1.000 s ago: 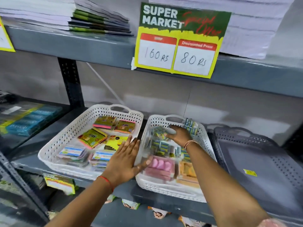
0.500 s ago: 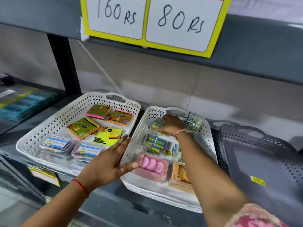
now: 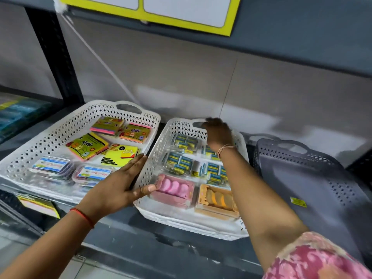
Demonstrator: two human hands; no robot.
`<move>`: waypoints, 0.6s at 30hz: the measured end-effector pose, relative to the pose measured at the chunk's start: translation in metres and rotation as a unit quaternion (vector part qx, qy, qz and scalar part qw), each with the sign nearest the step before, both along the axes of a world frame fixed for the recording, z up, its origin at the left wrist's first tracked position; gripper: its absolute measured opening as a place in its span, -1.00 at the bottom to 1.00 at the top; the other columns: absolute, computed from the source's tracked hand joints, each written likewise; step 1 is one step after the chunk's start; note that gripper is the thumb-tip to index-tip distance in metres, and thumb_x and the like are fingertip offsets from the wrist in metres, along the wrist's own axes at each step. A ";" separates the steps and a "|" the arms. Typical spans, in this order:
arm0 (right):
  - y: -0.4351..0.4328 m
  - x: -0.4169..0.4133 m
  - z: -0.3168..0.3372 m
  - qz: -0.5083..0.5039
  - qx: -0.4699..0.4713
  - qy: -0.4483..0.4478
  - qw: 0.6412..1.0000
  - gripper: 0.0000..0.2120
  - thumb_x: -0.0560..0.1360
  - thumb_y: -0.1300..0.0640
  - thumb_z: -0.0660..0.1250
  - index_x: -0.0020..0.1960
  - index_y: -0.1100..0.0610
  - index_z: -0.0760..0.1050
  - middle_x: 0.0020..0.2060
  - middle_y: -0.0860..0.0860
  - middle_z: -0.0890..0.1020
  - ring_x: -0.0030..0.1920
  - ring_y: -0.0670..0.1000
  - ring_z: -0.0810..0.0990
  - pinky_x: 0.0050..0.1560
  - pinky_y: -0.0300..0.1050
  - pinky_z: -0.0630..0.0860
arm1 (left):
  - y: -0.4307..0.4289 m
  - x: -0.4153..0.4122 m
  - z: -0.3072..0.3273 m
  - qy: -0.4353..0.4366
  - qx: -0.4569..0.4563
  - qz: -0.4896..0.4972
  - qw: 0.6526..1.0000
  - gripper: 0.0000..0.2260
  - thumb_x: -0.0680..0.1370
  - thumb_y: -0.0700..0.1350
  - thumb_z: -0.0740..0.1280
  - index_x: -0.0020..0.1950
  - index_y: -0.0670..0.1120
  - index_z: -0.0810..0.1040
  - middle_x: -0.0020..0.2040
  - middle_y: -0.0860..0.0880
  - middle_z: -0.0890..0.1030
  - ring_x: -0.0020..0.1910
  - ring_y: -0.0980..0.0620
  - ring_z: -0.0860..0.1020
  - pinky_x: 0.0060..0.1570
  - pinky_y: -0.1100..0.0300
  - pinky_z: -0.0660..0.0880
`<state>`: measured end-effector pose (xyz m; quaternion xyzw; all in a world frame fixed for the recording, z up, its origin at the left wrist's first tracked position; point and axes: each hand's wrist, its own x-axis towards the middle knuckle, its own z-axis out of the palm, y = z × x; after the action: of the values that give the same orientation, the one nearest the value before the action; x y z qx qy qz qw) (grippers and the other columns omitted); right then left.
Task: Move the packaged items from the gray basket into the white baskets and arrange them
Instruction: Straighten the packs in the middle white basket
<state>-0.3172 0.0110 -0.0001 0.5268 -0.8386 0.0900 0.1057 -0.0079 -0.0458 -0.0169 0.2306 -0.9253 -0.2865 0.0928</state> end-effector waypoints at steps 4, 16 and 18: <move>0.022 -0.019 0.005 -0.055 0.178 0.098 0.978 -0.58 0.54 0.25 0.12 0.36 -0.01 0.35 0.53 0.14 0.04 0.49 0.27 0.01 0.46 0.20 0.07 | 0.002 0.000 0.001 0.015 0.008 0.003 1.000 -0.09 0.25 0.46 0.07 0.48 0.03 -0.01 0.52 0.06 0.01 0.48 0.19 -0.06 0.42 0.26 -0.03; 0.039 -0.036 0.008 -0.124 0.086 -0.015 0.989 -0.49 0.48 0.27 0.23 0.40 0.04 0.29 0.31 0.24 0.32 0.28 0.30 0.33 0.25 0.13 0.39 | 0.003 0.000 0.002 0.009 -0.007 -0.006 1.000 -0.14 0.29 0.42 0.05 0.48 0.03 -0.05 0.52 0.05 0.00 0.48 0.17 -0.06 0.42 0.24 -0.03; 0.034 -0.034 0.012 -0.099 0.119 -0.090 0.984 -0.43 0.44 0.18 0.33 0.41 0.04 0.26 0.25 0.24 0.43 0.26 0.27 0.41 0.24 0.06 0.40 | 0.004 -0.001 0.003 0.011 -0.004 -0.007 1.000 -0.14 0.29 0.42 0.06 0.47 0.05 -0.07 0.52 0.06 0.00 0.48 0.17 -0.06 0.42 0.22 -0.02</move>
<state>-0.3513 0.0446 0.0117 0.4398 -0.8974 0.0261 -0.0253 -0.0086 -0.0418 -0.0141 0.2205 -0.9270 -0.2858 0.1020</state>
